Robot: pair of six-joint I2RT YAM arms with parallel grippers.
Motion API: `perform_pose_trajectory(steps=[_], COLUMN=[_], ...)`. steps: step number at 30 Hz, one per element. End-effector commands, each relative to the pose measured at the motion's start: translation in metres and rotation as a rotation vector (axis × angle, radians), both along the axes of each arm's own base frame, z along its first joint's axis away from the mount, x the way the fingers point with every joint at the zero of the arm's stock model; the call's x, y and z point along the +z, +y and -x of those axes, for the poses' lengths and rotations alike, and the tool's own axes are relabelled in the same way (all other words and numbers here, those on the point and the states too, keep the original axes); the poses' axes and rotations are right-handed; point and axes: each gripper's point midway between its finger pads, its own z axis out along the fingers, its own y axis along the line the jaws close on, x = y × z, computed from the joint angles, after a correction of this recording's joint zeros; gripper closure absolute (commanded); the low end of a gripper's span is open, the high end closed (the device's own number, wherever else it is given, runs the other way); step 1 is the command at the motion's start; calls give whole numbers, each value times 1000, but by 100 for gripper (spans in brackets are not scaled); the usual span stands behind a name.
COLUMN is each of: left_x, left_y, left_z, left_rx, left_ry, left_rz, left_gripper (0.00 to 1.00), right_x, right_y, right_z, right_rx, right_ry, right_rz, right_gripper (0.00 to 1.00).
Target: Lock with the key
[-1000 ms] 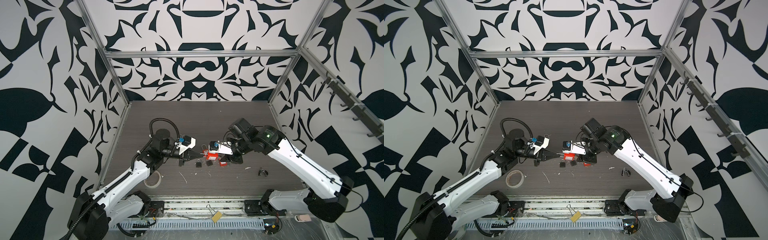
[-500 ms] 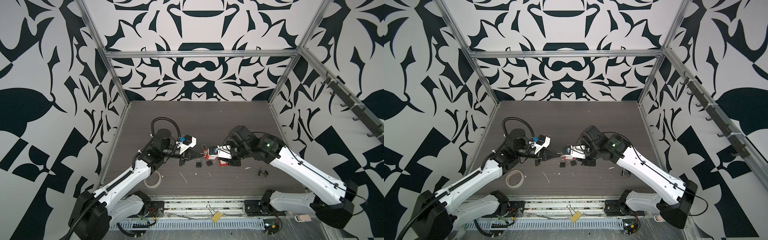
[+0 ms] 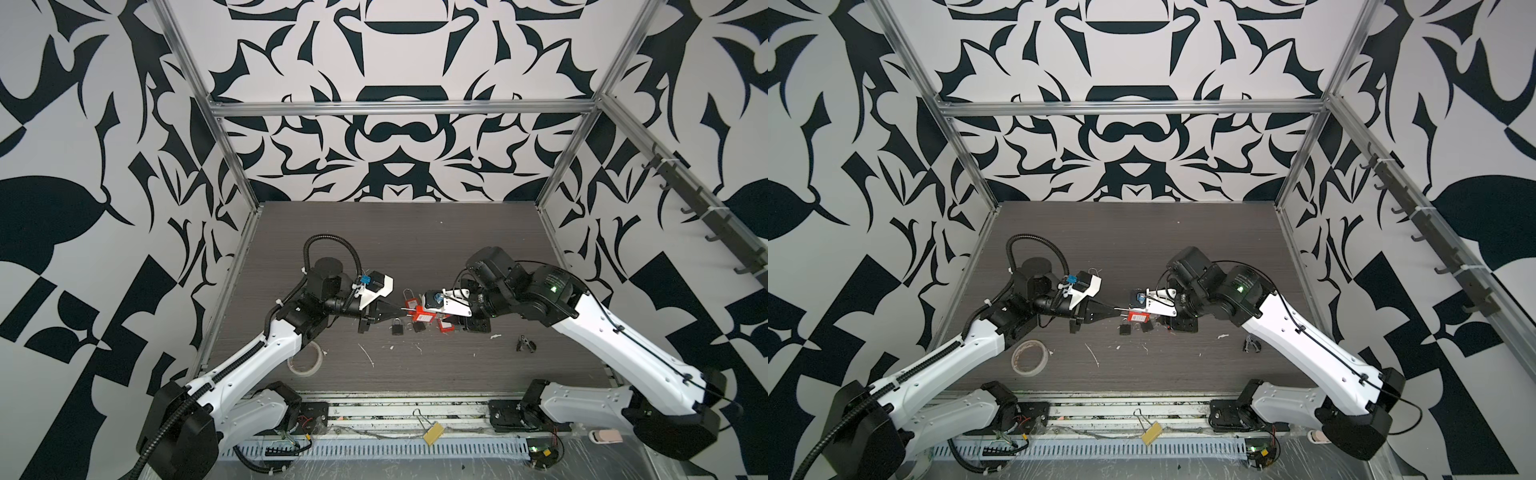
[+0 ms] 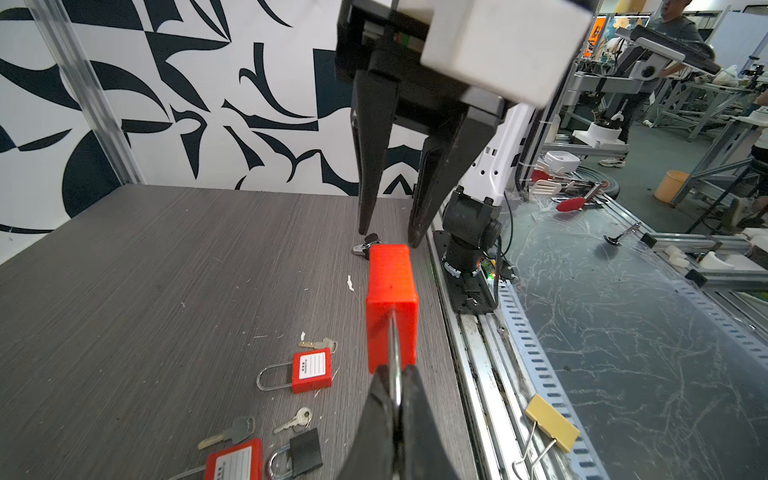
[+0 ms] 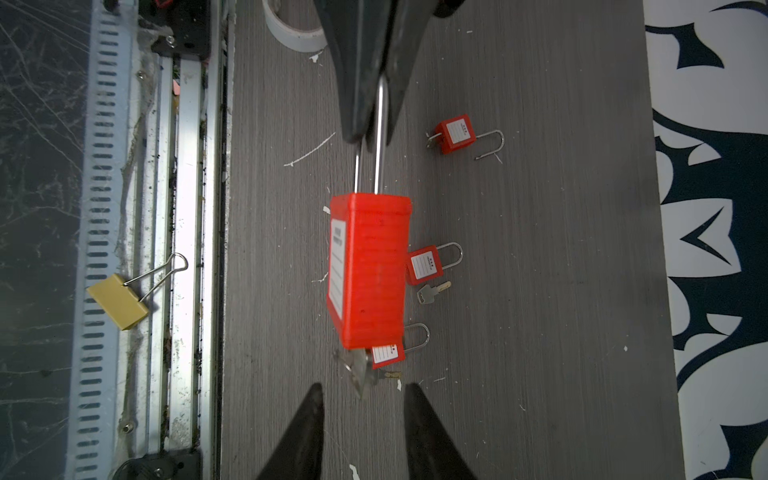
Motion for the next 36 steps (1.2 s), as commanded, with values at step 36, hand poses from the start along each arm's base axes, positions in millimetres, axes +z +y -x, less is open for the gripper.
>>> perform_pose_trajectory(steps=[36], left_x=[15], left_y=[-5], left_z=[10], left_rx=[-53], left_ry=[-93], left_rz=[6], left_gripper=[100], right_x=[2], right_y=[10], right_z=[14], right_rx=[46], right_ry=[101], right_rz=[-18], right_gripper=[82])
